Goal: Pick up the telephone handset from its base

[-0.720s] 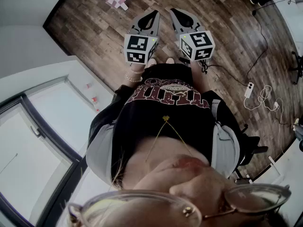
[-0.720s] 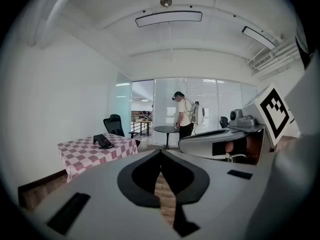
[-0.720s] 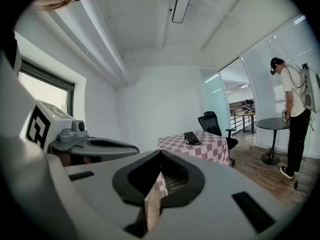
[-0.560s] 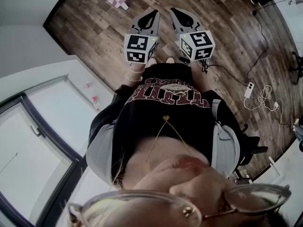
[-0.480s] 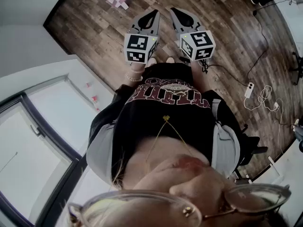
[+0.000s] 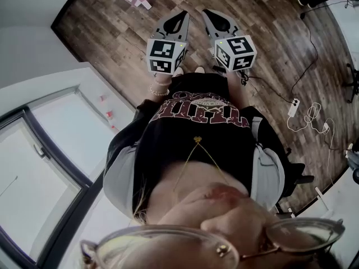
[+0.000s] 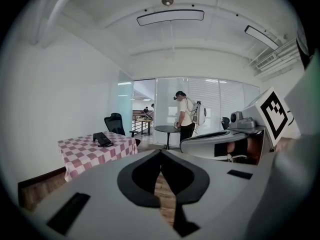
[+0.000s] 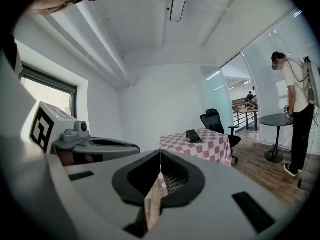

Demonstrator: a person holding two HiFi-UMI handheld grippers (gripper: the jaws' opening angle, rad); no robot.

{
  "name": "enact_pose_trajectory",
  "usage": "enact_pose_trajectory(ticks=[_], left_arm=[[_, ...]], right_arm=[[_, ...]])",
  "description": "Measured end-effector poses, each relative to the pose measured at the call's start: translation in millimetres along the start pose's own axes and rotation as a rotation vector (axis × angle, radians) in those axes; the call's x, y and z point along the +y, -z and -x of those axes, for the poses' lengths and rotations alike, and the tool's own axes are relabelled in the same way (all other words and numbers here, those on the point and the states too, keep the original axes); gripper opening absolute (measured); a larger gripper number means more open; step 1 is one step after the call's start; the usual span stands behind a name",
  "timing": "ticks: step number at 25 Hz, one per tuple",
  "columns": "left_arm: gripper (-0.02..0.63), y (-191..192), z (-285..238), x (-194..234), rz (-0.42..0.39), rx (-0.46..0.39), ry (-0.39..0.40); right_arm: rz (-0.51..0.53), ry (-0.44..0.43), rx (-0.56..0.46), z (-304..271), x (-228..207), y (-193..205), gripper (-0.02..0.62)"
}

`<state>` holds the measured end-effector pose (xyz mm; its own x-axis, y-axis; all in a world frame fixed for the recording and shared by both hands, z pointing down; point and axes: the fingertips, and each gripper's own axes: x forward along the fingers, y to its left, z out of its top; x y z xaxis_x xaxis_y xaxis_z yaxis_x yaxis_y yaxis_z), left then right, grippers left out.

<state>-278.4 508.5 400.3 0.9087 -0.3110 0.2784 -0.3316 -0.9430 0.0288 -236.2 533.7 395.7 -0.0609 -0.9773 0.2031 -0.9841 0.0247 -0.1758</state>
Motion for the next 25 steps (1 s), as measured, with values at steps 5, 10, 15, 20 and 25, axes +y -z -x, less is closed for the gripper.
enact_pose_trajectory(ticks=[5, 10, 15, 20, 25], left_arm=[[0.011, 4, -4, -10, 0.006, 0.002, -0.014], [0.011, 9, -8, -17, 0.019, 0.007, -0.016], [0.011, 6, -18, -15, 0.018, 0.004, -0.011], [0.011, 3, -36, -8, 0.012, 0.006, 0.009], [0.011, -6, -60, 9, 0.01, 0.001, 0.028]], right_arm=[[0.0, -0.014, 0.004, 9, -9, 6, 0.02], [-0.003, -0.015, 0.008, 16, -16, 10, 0.02], [-0.006, -0.007, 0.004, 14, -25, 8, 0.02], [-0.008, 0.008, 0.002, 2, -38, 4, 0.02], [-0.01, 0.023, 0.003, -20, -56, -4, 0.02]])
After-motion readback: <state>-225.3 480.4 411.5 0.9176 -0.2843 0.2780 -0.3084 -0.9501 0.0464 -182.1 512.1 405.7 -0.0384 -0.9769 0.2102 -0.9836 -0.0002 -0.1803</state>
